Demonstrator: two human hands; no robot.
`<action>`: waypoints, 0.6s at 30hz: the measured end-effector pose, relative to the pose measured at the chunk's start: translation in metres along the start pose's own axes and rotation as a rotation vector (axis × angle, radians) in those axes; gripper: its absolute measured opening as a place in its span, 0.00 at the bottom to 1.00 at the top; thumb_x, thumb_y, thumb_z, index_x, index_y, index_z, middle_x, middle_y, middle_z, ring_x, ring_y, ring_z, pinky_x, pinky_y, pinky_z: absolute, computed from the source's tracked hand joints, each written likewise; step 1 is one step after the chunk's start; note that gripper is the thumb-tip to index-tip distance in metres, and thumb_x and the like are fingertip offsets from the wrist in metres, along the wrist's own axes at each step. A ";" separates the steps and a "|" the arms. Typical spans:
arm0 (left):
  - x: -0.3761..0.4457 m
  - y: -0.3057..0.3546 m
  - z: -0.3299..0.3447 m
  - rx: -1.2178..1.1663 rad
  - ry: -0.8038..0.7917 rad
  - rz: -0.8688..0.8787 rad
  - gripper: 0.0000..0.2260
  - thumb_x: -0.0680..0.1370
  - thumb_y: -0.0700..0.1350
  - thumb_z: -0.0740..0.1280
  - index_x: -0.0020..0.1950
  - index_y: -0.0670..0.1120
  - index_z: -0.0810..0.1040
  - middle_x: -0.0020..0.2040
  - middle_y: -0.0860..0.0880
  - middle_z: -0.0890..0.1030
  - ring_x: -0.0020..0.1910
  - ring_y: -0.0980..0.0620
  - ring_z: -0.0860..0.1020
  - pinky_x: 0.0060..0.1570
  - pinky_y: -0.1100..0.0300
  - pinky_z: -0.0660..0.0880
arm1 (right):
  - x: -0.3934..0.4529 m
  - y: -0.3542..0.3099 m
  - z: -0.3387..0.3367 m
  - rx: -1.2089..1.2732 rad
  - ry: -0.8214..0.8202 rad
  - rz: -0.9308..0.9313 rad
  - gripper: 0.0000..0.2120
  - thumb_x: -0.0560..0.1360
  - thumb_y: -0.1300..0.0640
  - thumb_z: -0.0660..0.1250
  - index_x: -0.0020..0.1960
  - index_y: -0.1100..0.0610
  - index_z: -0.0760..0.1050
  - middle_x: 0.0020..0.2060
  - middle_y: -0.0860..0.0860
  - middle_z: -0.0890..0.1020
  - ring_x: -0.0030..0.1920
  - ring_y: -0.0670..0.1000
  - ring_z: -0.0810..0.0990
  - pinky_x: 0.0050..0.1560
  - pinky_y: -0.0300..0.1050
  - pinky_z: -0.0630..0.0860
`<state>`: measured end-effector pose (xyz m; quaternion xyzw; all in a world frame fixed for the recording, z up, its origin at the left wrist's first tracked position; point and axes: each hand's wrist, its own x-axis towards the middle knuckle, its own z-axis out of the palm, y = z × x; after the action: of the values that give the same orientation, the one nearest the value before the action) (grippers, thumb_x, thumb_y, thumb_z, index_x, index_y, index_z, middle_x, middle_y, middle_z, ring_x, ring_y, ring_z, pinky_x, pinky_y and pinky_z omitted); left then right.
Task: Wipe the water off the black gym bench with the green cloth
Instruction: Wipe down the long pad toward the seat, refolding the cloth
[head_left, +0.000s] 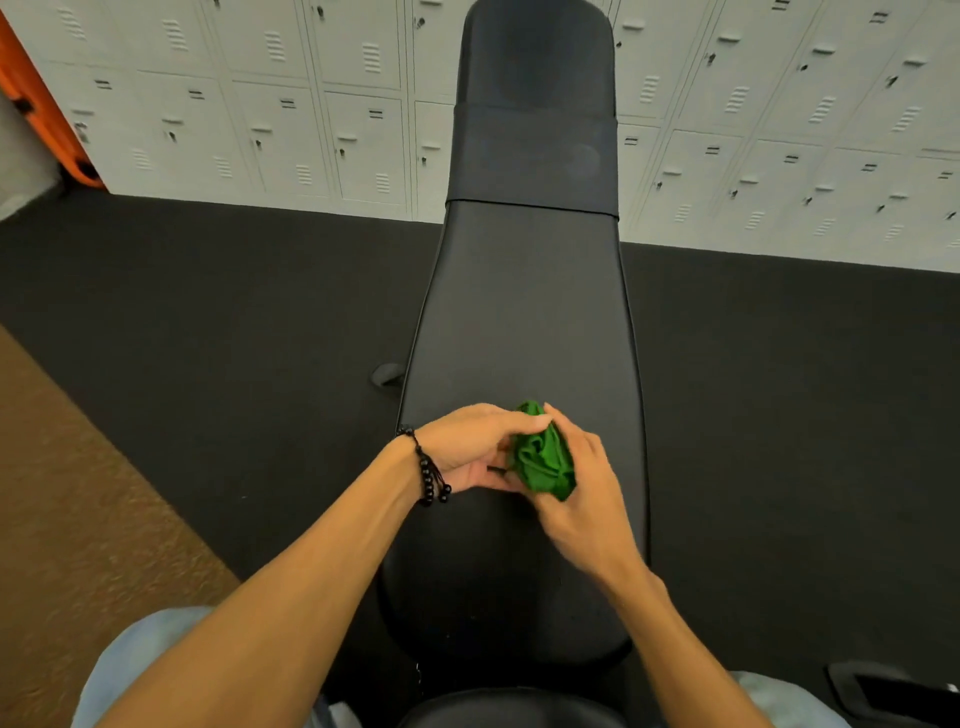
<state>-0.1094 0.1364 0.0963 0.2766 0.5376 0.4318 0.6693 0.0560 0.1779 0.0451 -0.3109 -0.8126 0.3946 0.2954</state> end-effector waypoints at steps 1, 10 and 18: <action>0.000 0.006 -0.007 0.068 0.008 0.008 0.14 0.82 0.49 0.63 0.63 0.42 0.78 0.57 0.44 0.83 0.57 0.47 0.82 0.58 0.48 0.77 | 0.011 0.000 0.001 0.006 0.044 -0.012 0.28 0.75 0.60 0.73 0.72 0.48 0.70 0.63 0.40 0.76 0.63 0.37 0.74 0.62 0.32 0.72; 0.018 0.036 -0.060 0.432 0.801 0.403 0.10 0.79 0.52 0.66 0.53 0.48 0.82 0.49 0.53 0.83 0.51 0.53 0.80 0.49 0.61 0.74 | 0.137 0.007 -0.013 -0.368 0.441 0.135 0.21 0.81 0.56 0.63 0.73 0.56 0.67 0.54 0.54 0.69 0.51 0.57 0.74 0.52 0.49 0.71; 0.033 0.008 -0.074 0.386 0.764 0.343 0.25 0.82 0.59 0.56 0.78 0.52 0.61 0.76 0.50 0.64 0.74 0.52 0.64 0.72 0.54 0.62 | 0.110 0.014 0.068 -0.689 0.036 -0.212 0.33 0.65 0.62 0.69 0.70 0.48 0.73 0.50 0.55 0.71 0.50 0.60 0.70 0.43 0.55 0.74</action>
<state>-0.1813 0.1616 0.0670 0.3020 0.7629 0.4993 0.2783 -0.0584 0.2348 0.0245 -0.3133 -0.9203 0.0591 0.2268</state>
